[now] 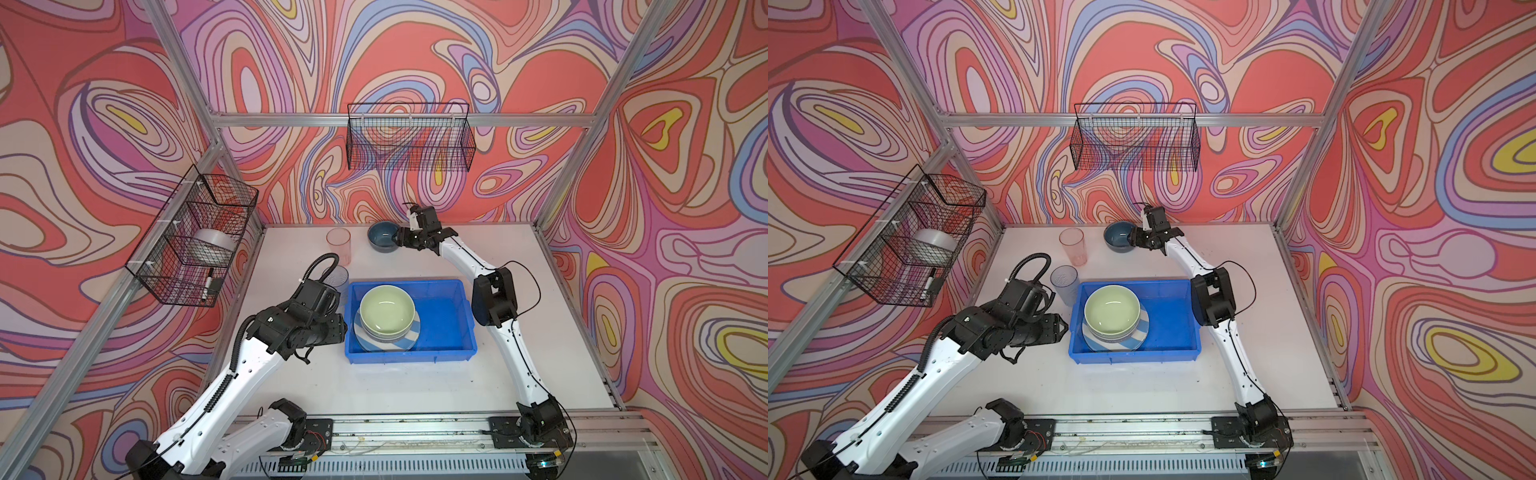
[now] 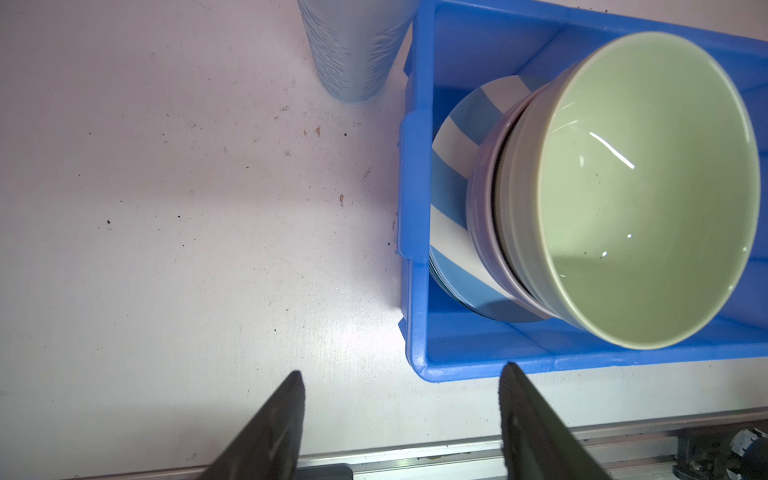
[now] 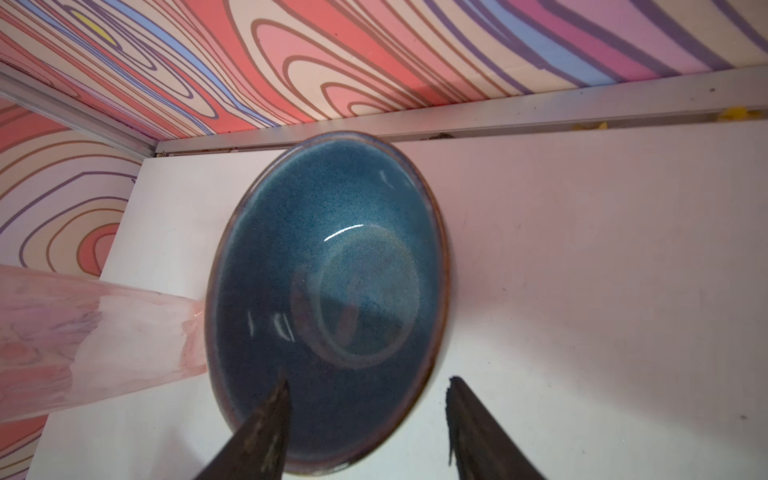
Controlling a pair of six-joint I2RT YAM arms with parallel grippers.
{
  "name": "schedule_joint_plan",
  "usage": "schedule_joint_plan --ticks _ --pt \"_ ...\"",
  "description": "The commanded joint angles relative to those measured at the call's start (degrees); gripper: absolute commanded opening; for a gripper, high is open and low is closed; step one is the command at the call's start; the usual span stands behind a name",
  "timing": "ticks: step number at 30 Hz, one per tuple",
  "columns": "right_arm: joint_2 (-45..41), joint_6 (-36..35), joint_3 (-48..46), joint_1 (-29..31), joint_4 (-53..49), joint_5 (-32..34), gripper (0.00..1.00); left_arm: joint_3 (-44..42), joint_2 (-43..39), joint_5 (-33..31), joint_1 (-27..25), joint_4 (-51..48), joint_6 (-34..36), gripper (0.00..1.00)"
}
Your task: Place the mixed dishes into the plastic bin
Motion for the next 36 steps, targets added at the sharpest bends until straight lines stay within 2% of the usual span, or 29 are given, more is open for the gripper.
schedule_joint_plan --ticks 1,12,16,23,36 --pt "2.02 1.01 1.56 -0.3 1.24 3.81 0.6 -0.47 -1.32 -0.42 -0.04 -2.31 -0.79 0.65" --pt "4.83 0.79 3.03 -0.31 -1.25 5.99 0.5 0.31 -2.53 -1.77 -0.09 -4.14 -0.81 0.65" --pt "4.21 0.36 1.6 -0.27 -1.13 5.97 0.42 0.75 -2.64 -2.2 -0.05 -4.68 -0.72 0.65" --pt "4.47 0.79 1.36 -0.32 0.23 3.87 0.3 1.03 -2.44 -2.55 -0.03 -5.2 -0.63 0.65" --pt "3.41 1.25 -1.54 -0.27 -1.23 1.52 0.18 0.91 -3.11 -3.41 0.03 -5.39 -0.94 0.65"
